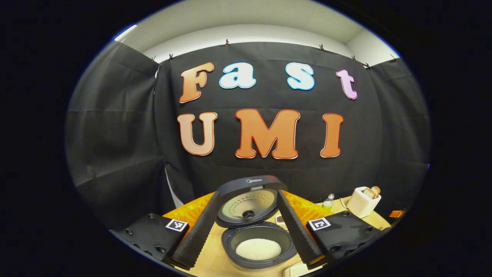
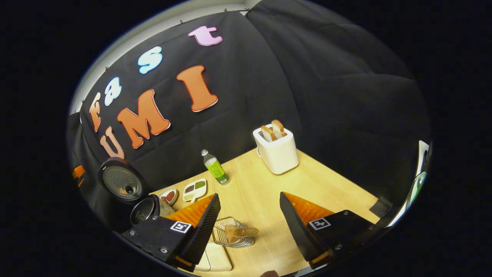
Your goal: Close the left gripper, press the button to open the rice cooker; take a wooden spoon from the chopstick holder with the right hand, scoop a spoonful of rice and pour it into the rice cooker, then put the wooden spoon back into the chopstick holder.
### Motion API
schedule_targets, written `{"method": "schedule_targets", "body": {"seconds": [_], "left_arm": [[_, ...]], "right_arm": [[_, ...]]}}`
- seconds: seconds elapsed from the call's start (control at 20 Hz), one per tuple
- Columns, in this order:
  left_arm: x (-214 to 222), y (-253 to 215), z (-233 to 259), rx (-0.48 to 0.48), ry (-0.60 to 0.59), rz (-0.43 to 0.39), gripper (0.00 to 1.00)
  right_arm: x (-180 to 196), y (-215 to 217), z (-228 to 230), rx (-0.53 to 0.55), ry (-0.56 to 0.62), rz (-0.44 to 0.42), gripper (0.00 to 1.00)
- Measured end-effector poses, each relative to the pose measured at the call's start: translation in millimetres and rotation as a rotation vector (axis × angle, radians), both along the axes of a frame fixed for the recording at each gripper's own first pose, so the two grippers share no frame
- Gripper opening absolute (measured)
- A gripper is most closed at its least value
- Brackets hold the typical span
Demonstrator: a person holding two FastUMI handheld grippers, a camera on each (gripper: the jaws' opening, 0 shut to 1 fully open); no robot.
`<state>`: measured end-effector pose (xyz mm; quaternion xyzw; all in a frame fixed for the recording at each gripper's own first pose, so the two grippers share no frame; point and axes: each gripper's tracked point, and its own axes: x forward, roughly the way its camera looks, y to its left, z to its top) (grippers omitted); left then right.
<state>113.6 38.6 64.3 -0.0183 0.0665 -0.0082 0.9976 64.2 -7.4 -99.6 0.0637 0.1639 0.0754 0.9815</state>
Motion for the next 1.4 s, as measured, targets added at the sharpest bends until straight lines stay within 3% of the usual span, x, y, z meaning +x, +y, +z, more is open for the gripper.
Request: {"method": "schedule_targets", "body": {"seconds": [0.1, 0.2, 0.4, 0.6, 0.8, 0.9, 1.05, 1.3, 1.4], "left_arm": [[14, -15, 14, -0.028, 0.016, -0.018, 0.95], [32, -24, 31, -0.026, 0.013, -0.024, 0.96], [81, -21, 40, 0.044, 0.031, 0.019, 0.99], [132, -7, 20, 0.023, 0.1, 0.085, 0.99], [169, 14, -9, 0.124, 0.158, 0.153, 0.95], [184, 14, -29, 0.121, 0.195, 0.155, 1.0], [186, 14, -59, 0.131, 0.271, 0.158, 1.0], [166, 4, -64, 0.173, 0.237, 0.125, 1.0], [143, -10, -71, 0.137, 0.253, 0.111, 0.99]], "right_arm": [[-8, -7, 23, -0.029, -0.048, 0.015, 0.95], [-12, -14, 44, -0.053, -0.094, 0.021, 0.94], [-26, -20, 71, -0.063, -0.137, 0.05, 0.95], [-32, -29, 80, -0.08, -0.152, 0.056, 0.95], [-32, -41, 82, -0.07, -0.149, 0.036, 0.95], [-31, -46, 80, -0.069, -0.142, 0.026, 0.95], [-30, -54, 79, -0.077, -0.143, 0.01, 0.95], [-31, -49, 83, -0.05, -0.15, 0.028, 0.95], [-31, -44, 82, -0.053, -0.15, 0.047, 0.95]]}}
